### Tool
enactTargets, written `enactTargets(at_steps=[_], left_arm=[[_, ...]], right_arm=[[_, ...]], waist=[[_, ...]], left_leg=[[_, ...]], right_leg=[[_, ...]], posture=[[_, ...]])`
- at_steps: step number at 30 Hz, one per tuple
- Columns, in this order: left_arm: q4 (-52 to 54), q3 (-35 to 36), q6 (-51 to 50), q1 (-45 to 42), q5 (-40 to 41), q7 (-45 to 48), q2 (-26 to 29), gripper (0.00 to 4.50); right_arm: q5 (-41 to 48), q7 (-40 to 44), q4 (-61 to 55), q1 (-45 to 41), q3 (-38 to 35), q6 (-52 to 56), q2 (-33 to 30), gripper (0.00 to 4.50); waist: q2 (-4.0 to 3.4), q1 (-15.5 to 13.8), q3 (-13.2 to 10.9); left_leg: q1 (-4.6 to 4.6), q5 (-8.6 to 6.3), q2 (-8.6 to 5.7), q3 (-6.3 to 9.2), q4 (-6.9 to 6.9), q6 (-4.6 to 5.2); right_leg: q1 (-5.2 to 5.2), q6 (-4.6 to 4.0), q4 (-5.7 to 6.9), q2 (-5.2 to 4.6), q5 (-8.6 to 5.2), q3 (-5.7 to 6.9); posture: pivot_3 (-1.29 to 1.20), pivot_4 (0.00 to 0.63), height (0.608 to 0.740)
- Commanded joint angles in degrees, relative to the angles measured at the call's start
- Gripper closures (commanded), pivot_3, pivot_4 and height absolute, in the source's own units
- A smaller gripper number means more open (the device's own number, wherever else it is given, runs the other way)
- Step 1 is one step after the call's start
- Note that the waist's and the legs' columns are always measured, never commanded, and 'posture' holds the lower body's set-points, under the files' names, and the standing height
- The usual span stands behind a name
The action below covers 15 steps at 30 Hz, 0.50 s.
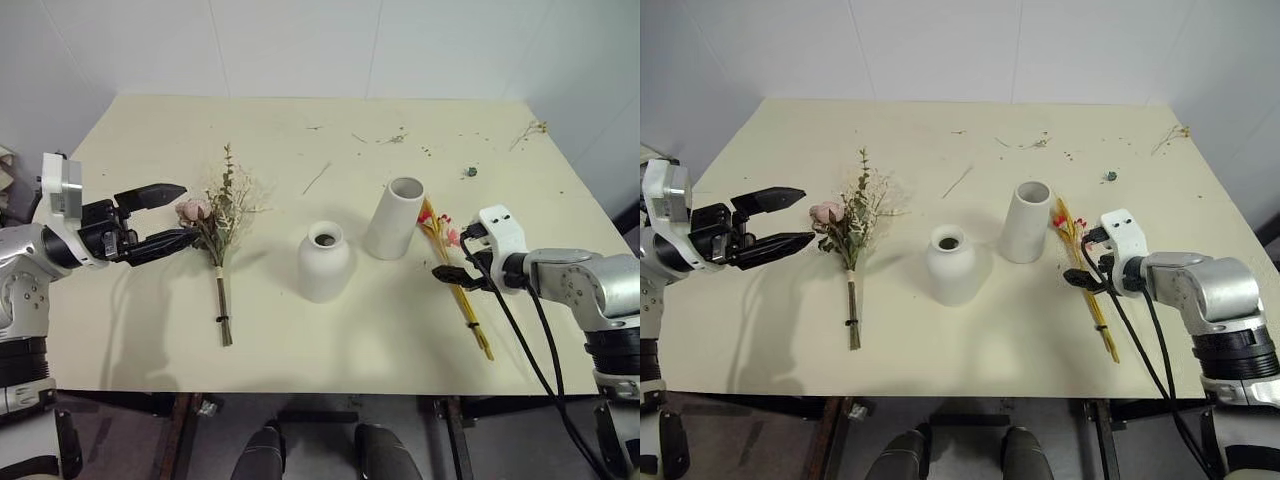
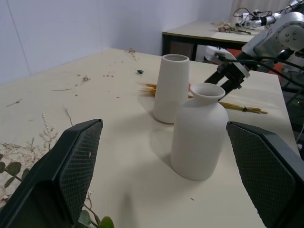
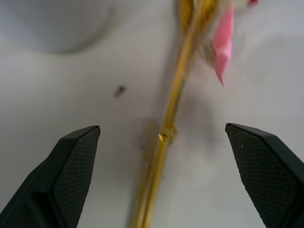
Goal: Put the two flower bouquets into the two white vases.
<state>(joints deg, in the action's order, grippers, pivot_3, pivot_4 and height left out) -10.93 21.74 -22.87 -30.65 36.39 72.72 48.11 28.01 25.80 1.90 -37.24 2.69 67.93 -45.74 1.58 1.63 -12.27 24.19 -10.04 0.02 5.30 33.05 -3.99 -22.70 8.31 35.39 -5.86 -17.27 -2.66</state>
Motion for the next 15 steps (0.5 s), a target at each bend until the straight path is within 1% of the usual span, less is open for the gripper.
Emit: enactTargets(at_steps=[1,3,6,7,8,15], left_arm=[[3.7,2.1,-0.9,0.8,1.8,-1.2,1.3,0.05],[4.1,2.4,-1.2,1.1,2.0,-1.5,1.5,0.05],[4.6,2.5,-1.6,1.3,2.1,-1.9,1.6,0.0],[4.6,2.5,-1.6,1.3,2.1,-2.0,1.6,0.0],[4.7,2.6,-1.7,1.3,2.1,-2.1,1.6,0.0],[4.9,2.6,-1.7,1.4,2.0,-2.7,1.7,0.0]], right_arm=[[-2.0,1.1,2.0,-1.6,0.3,-0.6,0.9,0.0],[-2.7,1.1,3.7,-1.9,0.3,-0.2,1.8,0.0],[-3.6,1.2,5.7,-2.5,-0.3,-0.5,3.1,0.59],[-3.9,1.3,6.0,-2.6,-0.4,-0.6,3.4,0.85],[-4.2,1.6,6.3,-2.8,-0.4,-0.6,3.6,1.24],[-6.7,2.6,8.0,-3.3,-0.4,-1.9,4.8,3.59]], waist=[[0.0,0.2,0.0],[0.0,0.3,0.0],[0.03,0.3,0.0],[0.04,0.3,0.0],[0.04,0.2,0.0],[0.05,0.5,0.0]], left_leg=[[0.0,0.0,0.0,0.0,0.0,0.0],[-0.02,0.0,0.01,-0.02,0.02,0.0],[-0.05,0.0,0.02,-0.02,0.07,-0.01],[-0.06,0.0,0.02,-0.02,0.1,-0.01],[-0.06,0.0,0.02,-0.02,0.13,-0.01],[-0.07,0.01,0.08,-0.02,0.12,-0.01]], right_leg=[[0.0,0.0,0.01,0.0,0.0,0.0],[0.0,0.0,0.02,0.01,0.0,-0.01],[0.03,-0.02,0.03,0.02,0.0,-0.01],[0.05,-0.04,0.03,0.03,0.0,-0.01],[0.06,-0.06,0.03,0.03,0.0,-0.01],[0.06,-0.05,0.03,0.1,0.02,-0.02]], posture=[[0.0,0.15,0.74],[0.0,0.15,0.74],[0.0,0.15,0.74],[0.0,0.15,0.74],[0.0,0.15,0.74],[0.0,0.15,0.74]])
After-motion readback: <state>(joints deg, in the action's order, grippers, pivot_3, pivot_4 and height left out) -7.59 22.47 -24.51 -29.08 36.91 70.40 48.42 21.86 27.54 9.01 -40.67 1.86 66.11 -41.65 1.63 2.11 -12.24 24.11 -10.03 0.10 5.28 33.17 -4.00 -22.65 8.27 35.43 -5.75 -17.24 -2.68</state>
